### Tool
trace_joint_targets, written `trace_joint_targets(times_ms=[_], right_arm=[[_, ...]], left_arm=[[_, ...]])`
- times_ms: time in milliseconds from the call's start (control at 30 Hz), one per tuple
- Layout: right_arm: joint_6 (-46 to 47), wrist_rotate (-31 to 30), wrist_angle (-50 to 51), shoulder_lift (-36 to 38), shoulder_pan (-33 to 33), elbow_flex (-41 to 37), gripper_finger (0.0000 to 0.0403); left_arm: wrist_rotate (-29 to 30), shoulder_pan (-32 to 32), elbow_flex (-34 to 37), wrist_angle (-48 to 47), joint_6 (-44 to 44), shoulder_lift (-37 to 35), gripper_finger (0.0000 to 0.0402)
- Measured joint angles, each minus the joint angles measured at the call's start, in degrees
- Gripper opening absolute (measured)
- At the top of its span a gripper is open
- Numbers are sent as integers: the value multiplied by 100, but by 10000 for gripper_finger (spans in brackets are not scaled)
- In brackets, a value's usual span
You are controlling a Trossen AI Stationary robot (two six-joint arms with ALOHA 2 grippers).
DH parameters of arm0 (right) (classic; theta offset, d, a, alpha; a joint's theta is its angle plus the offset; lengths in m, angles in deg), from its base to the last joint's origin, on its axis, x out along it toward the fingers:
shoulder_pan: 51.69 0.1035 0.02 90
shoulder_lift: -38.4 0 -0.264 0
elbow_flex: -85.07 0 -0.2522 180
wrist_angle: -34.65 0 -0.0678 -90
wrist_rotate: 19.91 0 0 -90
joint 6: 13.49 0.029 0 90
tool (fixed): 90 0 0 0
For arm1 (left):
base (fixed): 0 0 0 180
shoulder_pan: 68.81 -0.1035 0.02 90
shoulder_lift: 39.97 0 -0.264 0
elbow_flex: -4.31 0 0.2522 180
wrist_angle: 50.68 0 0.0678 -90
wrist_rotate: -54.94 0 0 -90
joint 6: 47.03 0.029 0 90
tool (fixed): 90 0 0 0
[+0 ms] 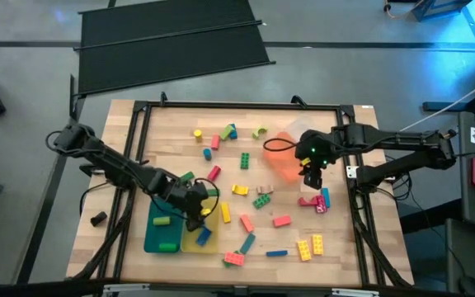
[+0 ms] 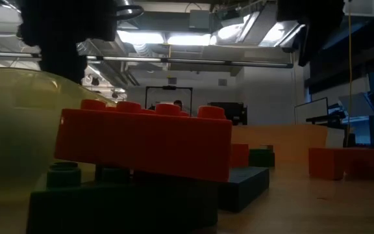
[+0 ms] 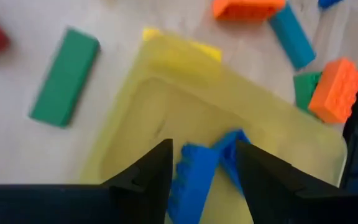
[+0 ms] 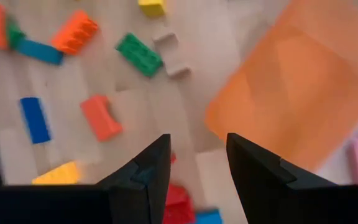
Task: Sort blocks by size
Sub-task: Put the red arch block into the orange bin
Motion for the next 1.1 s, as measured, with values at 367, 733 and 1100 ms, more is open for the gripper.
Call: trace_joint_targets(times_ms=[367, 733, 1100], right_arm=[[727, -1145, 85, 0, 1508, 0, 159], [1654, -2144, -471, -4, 2670, -985, 159], [2666, -1907, -1471, -2, 3084, -2391, 159]], left_arm=[[111, -972, 0, 63, 1532, -114, 149], [193, -1979, 2, 1395, 2933, -114, 152], [201, -2692, 2, 2144, 3586, -112, 153]])
